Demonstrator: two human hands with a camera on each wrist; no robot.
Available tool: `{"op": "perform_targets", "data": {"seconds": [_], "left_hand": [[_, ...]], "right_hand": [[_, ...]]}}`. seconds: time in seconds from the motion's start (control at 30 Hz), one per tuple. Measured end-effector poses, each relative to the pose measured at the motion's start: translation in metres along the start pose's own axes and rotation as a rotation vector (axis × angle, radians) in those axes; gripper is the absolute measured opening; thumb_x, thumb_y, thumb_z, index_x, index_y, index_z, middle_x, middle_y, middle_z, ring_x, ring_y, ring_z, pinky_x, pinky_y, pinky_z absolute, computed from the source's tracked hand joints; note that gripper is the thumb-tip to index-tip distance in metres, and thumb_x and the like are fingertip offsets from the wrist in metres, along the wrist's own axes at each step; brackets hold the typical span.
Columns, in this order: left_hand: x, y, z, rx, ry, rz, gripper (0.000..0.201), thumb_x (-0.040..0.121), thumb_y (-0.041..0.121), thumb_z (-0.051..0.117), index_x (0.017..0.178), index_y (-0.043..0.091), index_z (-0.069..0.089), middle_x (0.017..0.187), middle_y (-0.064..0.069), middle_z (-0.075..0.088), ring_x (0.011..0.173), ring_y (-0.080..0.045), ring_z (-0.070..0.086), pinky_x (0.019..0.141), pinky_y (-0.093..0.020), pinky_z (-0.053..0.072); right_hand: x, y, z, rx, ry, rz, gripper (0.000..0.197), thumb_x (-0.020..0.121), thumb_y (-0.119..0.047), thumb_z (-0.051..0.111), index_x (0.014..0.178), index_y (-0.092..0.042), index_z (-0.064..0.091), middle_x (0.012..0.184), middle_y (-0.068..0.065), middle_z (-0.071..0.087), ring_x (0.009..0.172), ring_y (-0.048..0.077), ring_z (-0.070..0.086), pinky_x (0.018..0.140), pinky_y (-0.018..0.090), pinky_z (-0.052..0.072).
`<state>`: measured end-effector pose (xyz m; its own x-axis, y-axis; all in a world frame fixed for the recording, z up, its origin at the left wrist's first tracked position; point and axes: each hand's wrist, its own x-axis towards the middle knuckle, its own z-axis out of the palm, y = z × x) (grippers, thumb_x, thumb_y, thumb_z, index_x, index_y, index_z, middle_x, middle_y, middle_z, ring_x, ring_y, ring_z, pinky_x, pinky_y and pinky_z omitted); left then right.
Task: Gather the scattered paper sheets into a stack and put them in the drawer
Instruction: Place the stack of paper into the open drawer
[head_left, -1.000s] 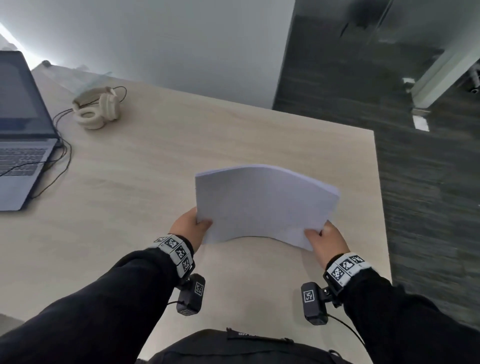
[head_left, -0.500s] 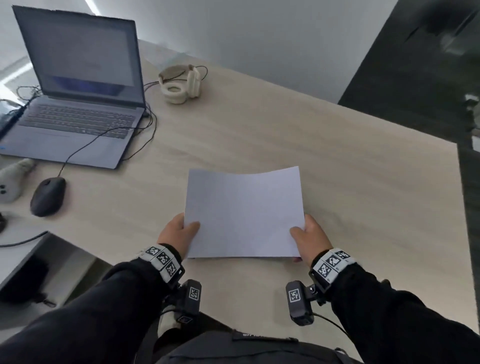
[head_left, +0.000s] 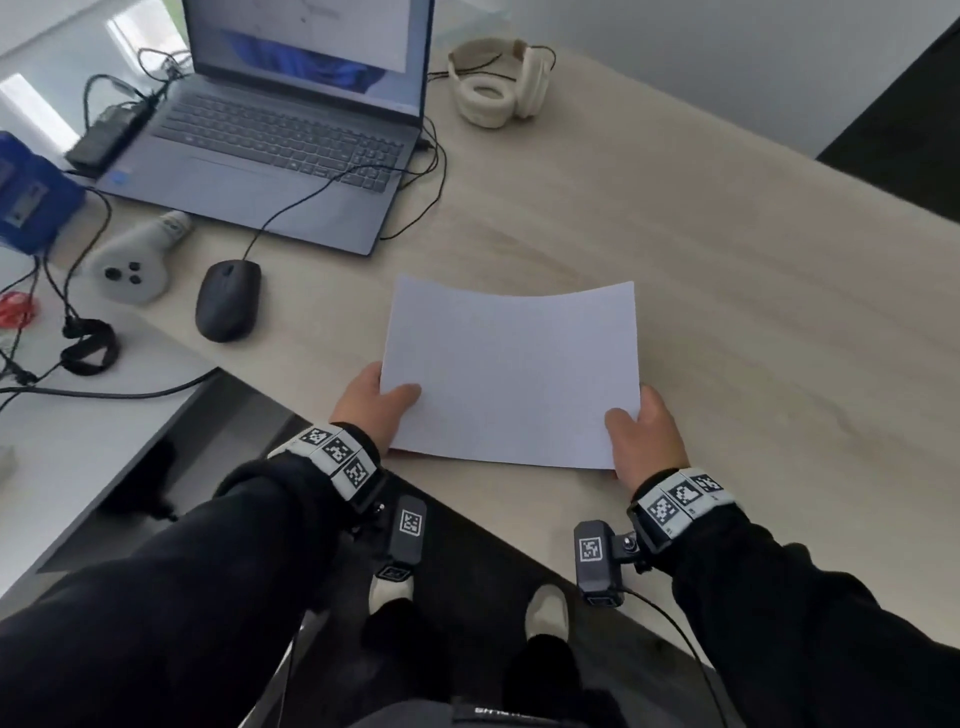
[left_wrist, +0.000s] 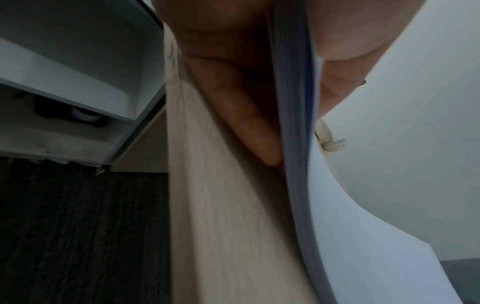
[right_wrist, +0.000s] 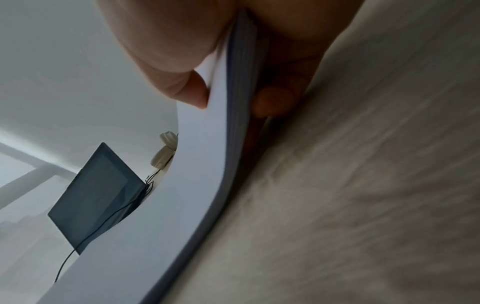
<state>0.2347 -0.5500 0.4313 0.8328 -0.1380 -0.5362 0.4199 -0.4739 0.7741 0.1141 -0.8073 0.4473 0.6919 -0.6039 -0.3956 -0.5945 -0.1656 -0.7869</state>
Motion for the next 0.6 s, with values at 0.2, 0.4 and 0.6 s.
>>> {"op": "perform_targets", "data": {"seconds": [0.2,0.4,0.6], "left_hand": [[0.002,-0.014,0.012,0.065,0.109,0.111,0.039,0.085,0.033,0.061,0.122,0.021,0.059,0.11,0.003,0.069,0.096,-0.021,0.067,0.09,-0.042,0.054],[-0.013,-0.02,0.023,0.14,0.282,0.292,0.031,0.09,0.028,0.056,0.121,0.024,0.058,0.104,0.007,0.065,0.086,-0.015,0.061,0.074,-0.028,0.047],[-0.049,-0.041,0.02,0.019,0.366,0.5,0.028,0.087,0.026,0.058,0.114,0.022,0.063,0.102,0.008,0.069,0.09,-0.015,0.067,0.074,-0.031,0.055]], "right_hand": [[0.017,0.024,0.002,-0.01,0.062,-0.15,0.016,0.083,-0.009,0.045,0.094,-0.011,0.057,0.078,-0.006,0.062,0.061,0.01,0.053,0.051,0.017,0.044],[0.023,0.037,-0.003,0.022,0.08,-0.313,0.012,0.084,-0.011,0.046,0.091,-0.013,0.057,0.078,-0.008,0.061,0.056,-0.002,0.051,0.051,0.012,0.041],[0.002,0.04,-0.003,0.148,0.11,-0.412,0.023,0.077,-0.015,0.051,0.094,-0.011,0.065,0.079,-0.007,0.066,0.066,0.013,0.056,0.061,0.024,0.045]]}}
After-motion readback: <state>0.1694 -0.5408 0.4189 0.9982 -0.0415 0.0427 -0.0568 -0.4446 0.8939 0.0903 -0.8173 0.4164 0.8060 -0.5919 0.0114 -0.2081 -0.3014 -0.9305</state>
